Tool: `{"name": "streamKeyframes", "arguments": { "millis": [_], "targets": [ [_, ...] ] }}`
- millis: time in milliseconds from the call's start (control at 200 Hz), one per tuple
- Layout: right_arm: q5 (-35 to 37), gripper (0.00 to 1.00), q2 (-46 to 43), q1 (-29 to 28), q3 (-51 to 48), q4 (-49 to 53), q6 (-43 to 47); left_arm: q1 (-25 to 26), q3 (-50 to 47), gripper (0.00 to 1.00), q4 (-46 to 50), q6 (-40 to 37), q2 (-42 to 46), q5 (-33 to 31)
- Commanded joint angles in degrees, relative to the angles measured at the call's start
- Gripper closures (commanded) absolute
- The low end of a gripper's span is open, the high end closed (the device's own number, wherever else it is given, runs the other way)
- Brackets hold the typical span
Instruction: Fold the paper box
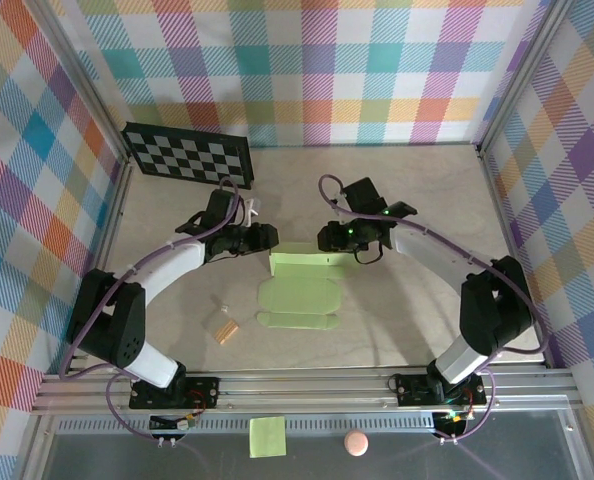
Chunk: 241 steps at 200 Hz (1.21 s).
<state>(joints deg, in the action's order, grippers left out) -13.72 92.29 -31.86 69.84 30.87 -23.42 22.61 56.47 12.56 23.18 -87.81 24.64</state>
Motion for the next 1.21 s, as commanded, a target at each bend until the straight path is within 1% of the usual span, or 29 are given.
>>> {"name": "streamKeyframes", "arguments": {
  "millis": [0,195,440,640,750,825,945,1080,1200],
  "targets": [
    [-1.91,0.68,1.74,0.03,1.47,0.02,-0.57,0.92,1.23,0.62,4.34,-1.46,-0.35,1.53],
    [-2.52,0.7,2.8,0.03,0.32,-0.11,-0.88,1.38,-0.69,0.65,5.1,-1.96,0.18,1.17],
    [-2.76,0.7,2.44,0.02,-0.23,-0.53,-1.28,1.65,-1.93,0.76,5.55,-2.08,0.15,1.06],
    [-1.54,0.7,1.23,0.04,0.03,0.5,-0.96,2.0,-3.66,0.78,5.21,-2.0,0.31,0.73],
    [0.57,0.66,0.11,0.04,0.2,1.71,-1.08,1.95,-4.66,0.79,4.78,-1.7,0.69,0.44],
    [2.84,0.61,-0.89,0.04,0.38,2.9,-1.31,2.01,-5.3,0.79,4.62,-1.67,1.14,0.09],
    [5.62,0.56,-2.6,0.04,-0.14,3.83,-1.58,2.0,-5.7,0.79,4.84,-1.84,1.59,-0.38],
    [7.11,0.52,-2.78,0.04,-0.23,4.79,-2.29,2.0,-5.82,0.79,4.84,-1.94,1.17,-0.39],
    [6.67,0.51,-1.71,0.04,-0.23,5.14,-2.96,2.0,-5.88,0.79,4.8,-2.0,1.0,-0.67]
  ]
}}
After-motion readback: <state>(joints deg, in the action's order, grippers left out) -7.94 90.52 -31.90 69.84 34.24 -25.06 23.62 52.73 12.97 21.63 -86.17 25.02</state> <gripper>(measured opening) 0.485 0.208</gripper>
